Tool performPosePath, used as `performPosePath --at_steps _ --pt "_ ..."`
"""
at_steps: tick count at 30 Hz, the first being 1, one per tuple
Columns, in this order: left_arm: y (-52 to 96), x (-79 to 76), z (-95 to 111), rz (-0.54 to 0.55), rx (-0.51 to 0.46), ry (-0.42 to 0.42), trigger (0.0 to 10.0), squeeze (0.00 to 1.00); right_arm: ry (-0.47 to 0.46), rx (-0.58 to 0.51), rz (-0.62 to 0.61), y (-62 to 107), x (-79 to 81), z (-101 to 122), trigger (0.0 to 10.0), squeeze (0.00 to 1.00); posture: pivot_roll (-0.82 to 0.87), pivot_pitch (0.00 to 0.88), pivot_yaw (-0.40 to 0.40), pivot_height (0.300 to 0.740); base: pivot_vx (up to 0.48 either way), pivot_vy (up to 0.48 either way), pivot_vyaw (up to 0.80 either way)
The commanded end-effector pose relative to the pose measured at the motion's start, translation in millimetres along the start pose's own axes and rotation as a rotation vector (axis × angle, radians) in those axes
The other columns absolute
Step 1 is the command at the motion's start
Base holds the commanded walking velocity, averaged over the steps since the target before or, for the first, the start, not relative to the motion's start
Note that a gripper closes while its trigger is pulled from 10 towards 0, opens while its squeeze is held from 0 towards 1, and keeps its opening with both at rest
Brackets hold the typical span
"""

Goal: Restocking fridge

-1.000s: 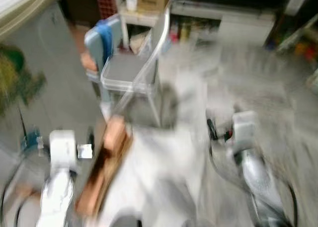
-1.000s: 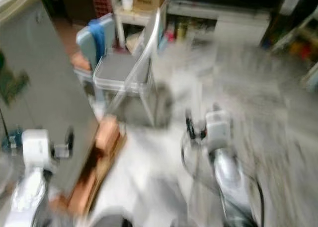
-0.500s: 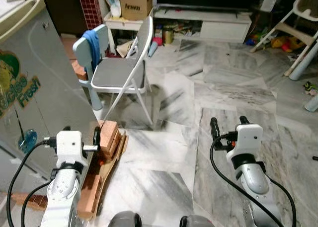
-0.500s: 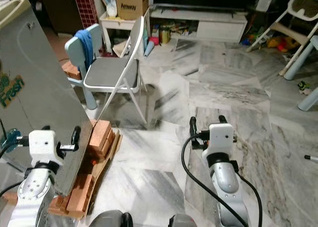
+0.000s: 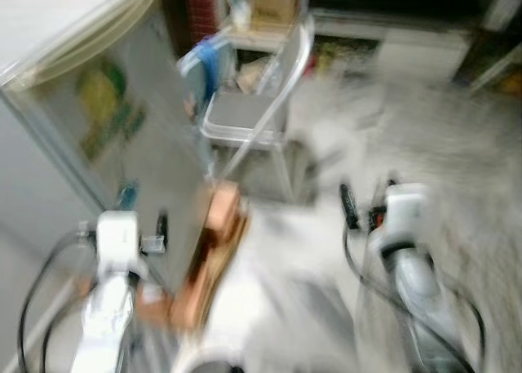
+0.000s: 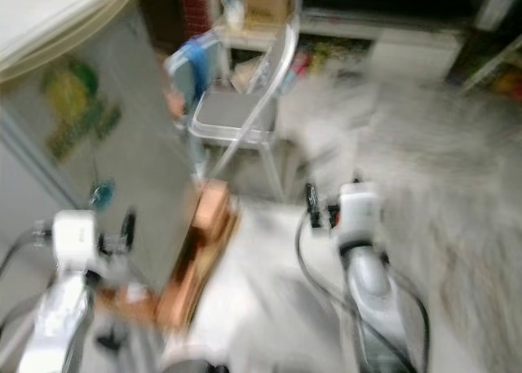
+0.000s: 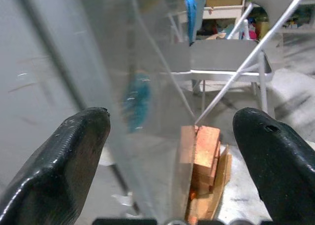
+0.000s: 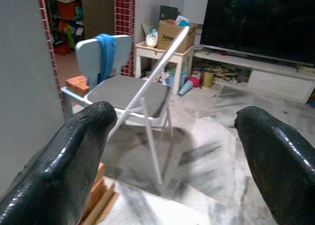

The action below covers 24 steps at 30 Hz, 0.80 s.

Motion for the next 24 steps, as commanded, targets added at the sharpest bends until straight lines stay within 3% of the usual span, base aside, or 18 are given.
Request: performPosePath --at_steps 1,6,18,24 --pt "-0.8 2.8 1 0.009 0.002 -0.011 10.0 0.00 -0.019 -0.002 0.005 -2.1 2.6 2 10.0 0.00 0.04 0.004 0.015 0.740 0.000 0.412 0.00" --pt "-1.4 1.3 3 -0.002 -0.009 -0.013 10.0 0.00 0.003 -0.002 0.019 -2.9 3.1 2 10.0 0.00 0.04 0.005 0.015 0.740 0.000 0.082 0.00" --pt "-7.8 11.1 9 0.013 -0.034 -0.040 10.0 0.00 0.006 -0.014 0.026 -5.7 3.9 5 10.0 0.00 0.05 0.016 0.013 0.740 0.000 0.000 0.78" --pt "-10.9 14.1 11 0.017 -0.035 -0.042 10.0 0.00 -0.011 -0.012 -0.012 -9.4 0.4 7 10.0 0.00 0.05 0.016 0.014 0.740 0.000 0.000 0.08"
Point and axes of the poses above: a point about 5 cm out from each wrist's last joint towards the gripper, its own y axis pointing back from the gripper into the wrist, its own z axis along the axis of the wrist's last joint, x = y × z, the point moved 1 cm from there along -y, pointing out of the wrist towards the gripper, and after that the axes turned 10 degrees about y, right-handed, at the moved point
